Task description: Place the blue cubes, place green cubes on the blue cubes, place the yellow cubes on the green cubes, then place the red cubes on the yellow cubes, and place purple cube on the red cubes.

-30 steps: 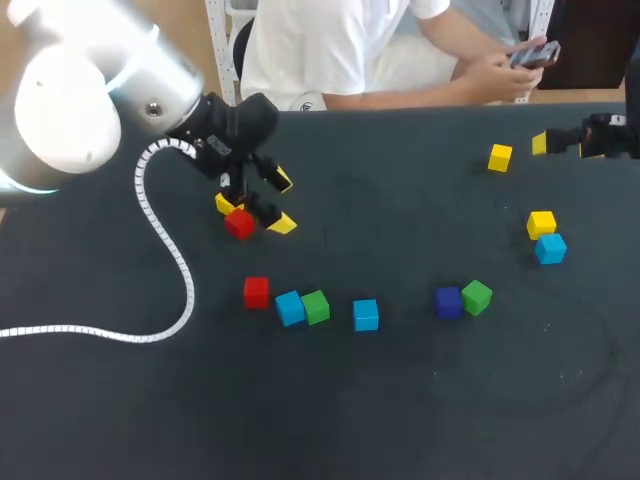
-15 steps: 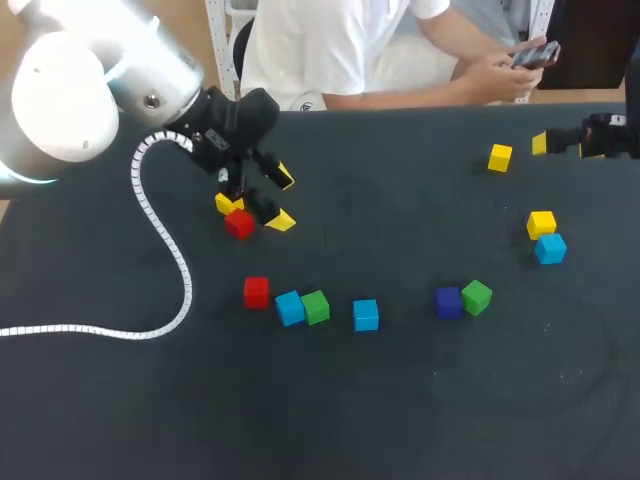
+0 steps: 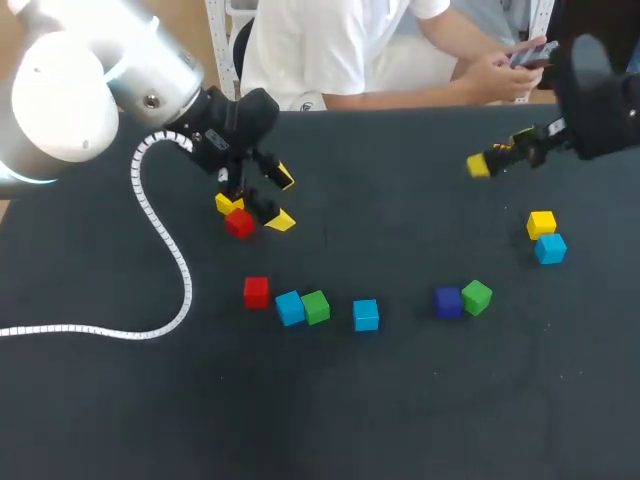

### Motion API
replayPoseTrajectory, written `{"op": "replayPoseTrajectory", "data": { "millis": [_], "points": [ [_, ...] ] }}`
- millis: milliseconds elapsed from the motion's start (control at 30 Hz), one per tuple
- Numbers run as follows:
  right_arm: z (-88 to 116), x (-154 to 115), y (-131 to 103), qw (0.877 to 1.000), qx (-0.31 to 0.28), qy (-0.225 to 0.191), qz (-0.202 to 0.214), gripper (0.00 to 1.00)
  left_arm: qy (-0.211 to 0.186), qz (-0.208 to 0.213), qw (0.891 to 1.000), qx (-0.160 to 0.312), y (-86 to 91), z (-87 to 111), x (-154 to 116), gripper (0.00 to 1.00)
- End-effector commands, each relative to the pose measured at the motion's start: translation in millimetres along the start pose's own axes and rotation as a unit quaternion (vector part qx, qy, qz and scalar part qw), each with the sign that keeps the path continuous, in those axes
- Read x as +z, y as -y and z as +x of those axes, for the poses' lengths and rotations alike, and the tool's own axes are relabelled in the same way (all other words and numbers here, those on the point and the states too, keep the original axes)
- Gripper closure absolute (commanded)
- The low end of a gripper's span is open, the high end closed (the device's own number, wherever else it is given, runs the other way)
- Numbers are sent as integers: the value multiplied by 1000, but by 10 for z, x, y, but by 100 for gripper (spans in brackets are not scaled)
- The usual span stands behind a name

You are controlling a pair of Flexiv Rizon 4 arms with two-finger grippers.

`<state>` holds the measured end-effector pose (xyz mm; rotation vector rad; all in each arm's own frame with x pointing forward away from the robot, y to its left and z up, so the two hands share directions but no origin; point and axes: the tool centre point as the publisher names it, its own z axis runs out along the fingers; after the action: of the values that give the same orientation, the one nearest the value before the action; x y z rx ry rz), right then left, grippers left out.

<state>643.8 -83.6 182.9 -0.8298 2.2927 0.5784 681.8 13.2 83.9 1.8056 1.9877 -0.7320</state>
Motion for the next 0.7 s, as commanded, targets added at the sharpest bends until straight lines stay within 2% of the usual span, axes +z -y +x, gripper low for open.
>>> {"op": "replayPoseTrajectory", "data": {
  "millis": [33, 233, 467, 533, 700],
  "points": [
    [118, -86, -244, 976, -186, -88, -77, 0, 0, 2, 1000, 1, -18, 0, 2, 0],
    [311, 23, -497, 956, -242, -124, -114, 0, 0, 2, 1000, 1, -18, 0, 2, 0],
    [496, 158, -733, 936, -273, -152, -165, 0, 0, 2, 1000, 1, -18, 0, 2, 0],
    [512, 176, -749, 938, -252, -157, -180, 0, 0, 2, 1000, 1, -18, 0, 2, 0],
    [512, 176, -749, 938, -252, -157, -180, 0, 0, 2, 1000, 1, -18, 0, 2, 0]
  ]
}}
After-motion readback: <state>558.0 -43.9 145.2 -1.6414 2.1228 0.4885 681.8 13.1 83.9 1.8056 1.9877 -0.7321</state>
